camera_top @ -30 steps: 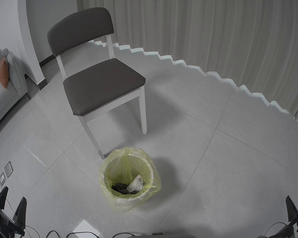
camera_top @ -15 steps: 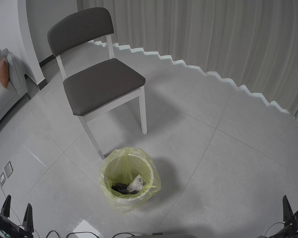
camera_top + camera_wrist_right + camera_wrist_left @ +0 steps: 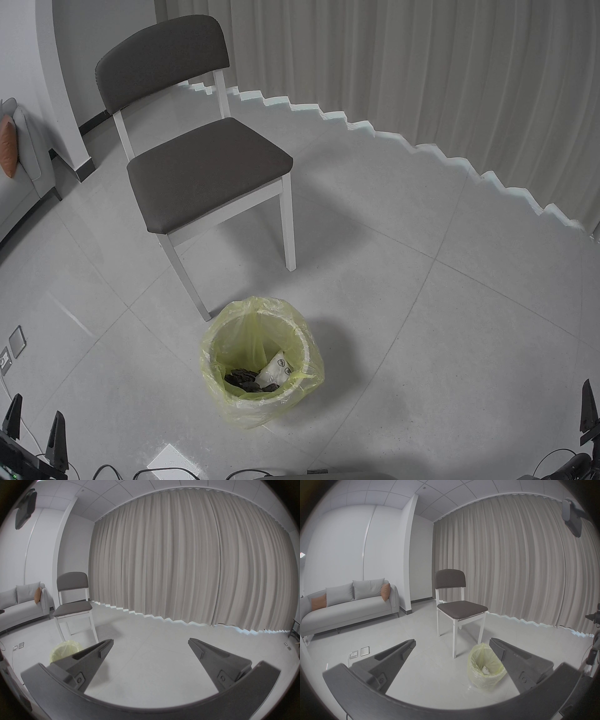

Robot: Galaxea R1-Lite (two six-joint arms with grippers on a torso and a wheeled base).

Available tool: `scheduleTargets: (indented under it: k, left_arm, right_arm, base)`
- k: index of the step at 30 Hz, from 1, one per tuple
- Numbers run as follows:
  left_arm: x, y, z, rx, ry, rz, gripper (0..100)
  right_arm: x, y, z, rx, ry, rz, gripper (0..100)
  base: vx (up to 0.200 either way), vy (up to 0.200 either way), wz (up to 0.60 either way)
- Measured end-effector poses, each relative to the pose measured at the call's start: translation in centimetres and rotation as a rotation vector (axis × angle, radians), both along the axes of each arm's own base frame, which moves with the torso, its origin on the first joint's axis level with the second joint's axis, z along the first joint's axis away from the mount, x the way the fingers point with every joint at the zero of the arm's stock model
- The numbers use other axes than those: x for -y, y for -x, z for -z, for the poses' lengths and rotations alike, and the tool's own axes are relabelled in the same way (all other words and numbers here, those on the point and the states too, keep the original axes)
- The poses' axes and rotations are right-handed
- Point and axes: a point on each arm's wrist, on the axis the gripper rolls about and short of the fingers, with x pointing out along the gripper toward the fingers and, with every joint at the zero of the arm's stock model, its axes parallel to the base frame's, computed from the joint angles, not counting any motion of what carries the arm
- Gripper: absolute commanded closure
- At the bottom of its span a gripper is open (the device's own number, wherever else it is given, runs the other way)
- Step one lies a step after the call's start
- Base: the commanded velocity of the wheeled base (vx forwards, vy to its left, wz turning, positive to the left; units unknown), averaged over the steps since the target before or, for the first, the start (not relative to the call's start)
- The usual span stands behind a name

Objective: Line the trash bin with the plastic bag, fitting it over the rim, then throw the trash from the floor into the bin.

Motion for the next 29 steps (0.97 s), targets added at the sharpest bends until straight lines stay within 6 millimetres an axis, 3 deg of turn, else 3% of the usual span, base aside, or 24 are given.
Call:
scheduleTargets:
  k: [14,29]
  left_arm:
    - [0.01,0.00,0.04,-0.003,-0.005,0.007,0]
    - [0.01,-0.01,0.04,-0.004,-0.005,0.007,0]
  right_arm:
    - [-0.44,-0.10,0.80,-0.078,0.006,-0.198,0]
    - [-0.46,-0.10,0.84,-0.082,0.006,-0.206,0]
  base:
    - [0.000,0.000,0.00]
    - [0.000,0.000,0.00]
